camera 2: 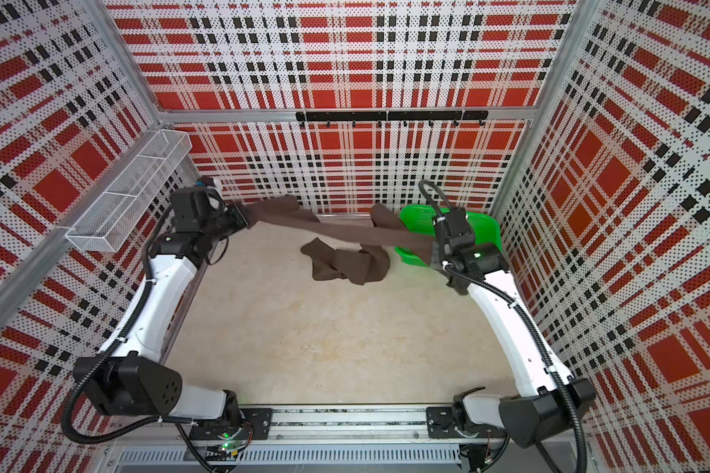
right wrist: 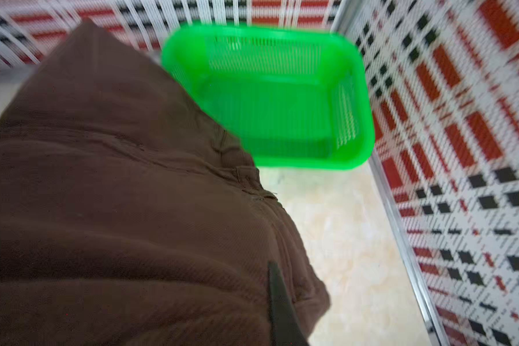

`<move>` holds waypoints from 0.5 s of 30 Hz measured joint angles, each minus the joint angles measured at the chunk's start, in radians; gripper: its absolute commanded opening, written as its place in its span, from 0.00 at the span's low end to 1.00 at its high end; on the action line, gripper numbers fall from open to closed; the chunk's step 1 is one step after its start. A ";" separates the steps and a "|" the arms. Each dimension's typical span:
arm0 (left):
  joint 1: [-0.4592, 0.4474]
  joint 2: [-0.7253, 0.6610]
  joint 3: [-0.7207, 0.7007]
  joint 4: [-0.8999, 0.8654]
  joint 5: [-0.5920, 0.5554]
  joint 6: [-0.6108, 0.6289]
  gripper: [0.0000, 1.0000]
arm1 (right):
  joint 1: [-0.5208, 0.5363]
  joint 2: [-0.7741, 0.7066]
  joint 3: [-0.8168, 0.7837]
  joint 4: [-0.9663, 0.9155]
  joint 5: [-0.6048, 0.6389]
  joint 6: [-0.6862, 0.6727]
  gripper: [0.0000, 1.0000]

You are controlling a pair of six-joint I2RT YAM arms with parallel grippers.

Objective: Fold and stack the trousers
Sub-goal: Flatten out the trousers at the center of the table.

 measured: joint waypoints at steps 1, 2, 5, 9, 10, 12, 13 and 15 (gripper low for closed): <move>0.000 -0.003 -0.062 -0.007 0.000 0.000 0.00 | 0.000 -0.007 -0.075 0.006 -0.016 0.010 0.00; 0.000 -0.003 -0.124 -0.011 -0.001 0.002 0.00 | 0.000 -0.013 -0.136 0.012 -0.031 0.017 0.00; 0.000 -0.010 -0.208 -0.033 -0.001 0.005 0.00 | 0.000 -0.040 -0.244 0.022 -0.058 0.032 0.00; 0.000 -0.058 -0.187 -0.046 -0.001 0.011 0.00 | 0.000 -0.092 -0.266 0.038 -0.072 0.038 0.00; 0.000 -0.075 -0.166 -0.045 -0.001 0.013 0.00 | 0.000 -0.103 -0.266 0.046 -0.073 0.038 0.00; 0.000 -0.103 -0.118 -0.045 0.000 0.016 0.00 | 0.000 -0.114 -0.266 0.056 -0.078 0.037 0.00; 0.000 -0.116 -0.096 -0.045 0.001 0.018 0.00 | 0.000 -0.115 -0.266 0.060 -0.083 0.037 0.00; 0.000 -0.136 -0.069 -0.046 0.001 0.023 0.00 | 0.000 -0.115 -0.273 0.073 -0.093 0.038 0.00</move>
